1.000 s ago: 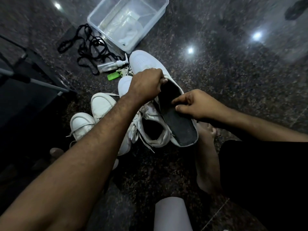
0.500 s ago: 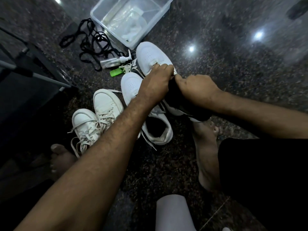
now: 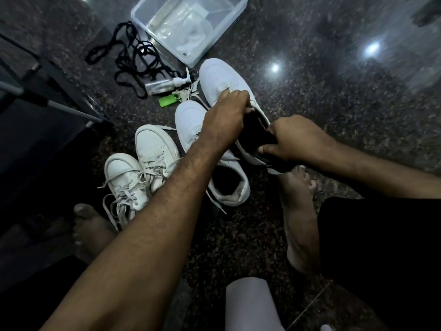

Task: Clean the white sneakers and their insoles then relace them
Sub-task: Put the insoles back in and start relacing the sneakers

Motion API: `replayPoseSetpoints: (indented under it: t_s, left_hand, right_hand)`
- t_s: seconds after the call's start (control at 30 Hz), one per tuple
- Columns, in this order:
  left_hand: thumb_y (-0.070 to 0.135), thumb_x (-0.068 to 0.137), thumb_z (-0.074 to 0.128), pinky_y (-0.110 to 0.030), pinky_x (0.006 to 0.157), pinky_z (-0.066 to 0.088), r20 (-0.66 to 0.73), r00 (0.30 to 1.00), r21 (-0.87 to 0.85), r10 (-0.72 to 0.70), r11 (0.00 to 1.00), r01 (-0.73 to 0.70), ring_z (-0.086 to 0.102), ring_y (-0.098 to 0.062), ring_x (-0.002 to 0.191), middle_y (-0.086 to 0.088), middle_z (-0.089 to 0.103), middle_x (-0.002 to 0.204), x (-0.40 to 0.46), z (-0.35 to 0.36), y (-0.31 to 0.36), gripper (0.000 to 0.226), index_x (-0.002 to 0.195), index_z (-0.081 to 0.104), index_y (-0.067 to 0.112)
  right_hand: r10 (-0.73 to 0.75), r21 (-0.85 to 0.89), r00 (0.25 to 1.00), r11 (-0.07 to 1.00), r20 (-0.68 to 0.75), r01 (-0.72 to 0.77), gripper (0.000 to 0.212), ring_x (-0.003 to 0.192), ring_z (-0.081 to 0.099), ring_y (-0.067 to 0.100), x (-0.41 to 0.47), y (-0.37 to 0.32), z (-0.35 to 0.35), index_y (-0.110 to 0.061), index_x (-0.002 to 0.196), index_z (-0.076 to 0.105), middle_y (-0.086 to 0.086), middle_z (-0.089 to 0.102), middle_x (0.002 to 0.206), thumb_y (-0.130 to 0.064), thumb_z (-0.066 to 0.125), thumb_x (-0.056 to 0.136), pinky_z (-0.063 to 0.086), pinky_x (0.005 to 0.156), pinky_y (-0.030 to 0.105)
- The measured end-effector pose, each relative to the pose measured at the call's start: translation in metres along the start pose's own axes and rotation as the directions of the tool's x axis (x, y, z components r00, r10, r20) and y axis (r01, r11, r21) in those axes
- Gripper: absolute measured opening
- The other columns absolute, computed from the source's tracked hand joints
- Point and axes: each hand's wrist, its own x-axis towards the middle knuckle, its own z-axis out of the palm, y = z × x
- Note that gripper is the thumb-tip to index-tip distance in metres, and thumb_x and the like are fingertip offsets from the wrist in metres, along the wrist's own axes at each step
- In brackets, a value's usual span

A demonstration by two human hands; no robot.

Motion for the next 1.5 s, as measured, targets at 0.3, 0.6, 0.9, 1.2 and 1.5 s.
replayPoseSetpoints:
  t_s: [0.3,0.6,0.9,1.2,1.5]
  left_hand:
    - [0.027,0.101,0.047,-0.042,0.074,0.041,-0.003,0.999,-0.005,-0.036,0.999,0.036,0.049,-0.027,0.108,-0.006,0.060,0.110,0.005,0.001,0.013,0.017,0.105,0.057,0.013]
    - [0.020,0.096,0.053,-0.036,0.069,0.043,-0.159,0.966,-0.050,-0.203,0.979,0.197,0.046,-0.024,0.101,-0.009,0.047,0.110,-0.021,0.016,0.012,0.011,0.101,0.057,0.012]
    - [0.018,0.099,0.050,-0.039,0.066,0.031,-0.062,0.990,0.182,-0.129,0.973,0.138,0.057,-0.034,0.100,-0.013,0.052,0.117,-0.023,0.000,0.029,0.016,0.111,0.053,0.008]
    - [0.021,0.102,0.046,-0.040,0.060,0.029,-0.083,0.979,0.214,-0.187,0.956,0.201,0.060,-0.032,0.094,-0.009,0.050,0.119,-0.029,-0.003,0.024,0.017,0.113,0.053,0.010]
    - [0.017,0.100,0.047,-0.040,0.064,0.030,-0.062,0.987,0.201,-0.151,0.966,0.160,0.061,-0.038,0.090,-0.014,0.054,0.115,-0.025,-0.002,0.028,0.016,0.110,0.054,0.006]
  right_hand:
    - [-0.011,-0.107,0.973,0.994,-0.230,-0.014,0.026,0.080,0.063,0.041,0.025,0.005,0.013,-0.005,0.089,0.062,0.020,0.068,0.088,-0.031,0.058,0.090,0.036,0.060,0.037]
    - [0.057,0.176,0.932,0.976,0.357,-0.127,0.042,0.057,0.066,0.021,0.005,0.014,-0.014,-0.006,0.088,0.070,0.007,0.073,0.069,-0.042,0.052,0.098,0.048,0.047,0.024]
    - [0.084,0.529,0.984,0.834,0.158,-0.156,0.030,0.048,0.058,0.014,0.005,-0.016,0.013,-0.011,0.069,0.059,0.003,0.068,0.063,-0.023,0.055,0.096,0.042,0.049,0.025]
    - [0.194,0.286,0.968,0.929,0.161,-0.234,0.028,0.070,0.061,0.030,0.000,-0.007,0.019,-0.009,0.070,0.056,0.009,0.058,0.065,-0.033,0.055,0.084,0.040,0.057,0.028]
    - [0.292,0.135,0.952,0.943,0.093,-0.303,0.022,0.100,0.066,0.037,0.011,-0.014,0.030,-0.008,0.102,0.064,0.019,0.068,0.108,-0.023,0.057,0.086,0.045,0.072,0.035]
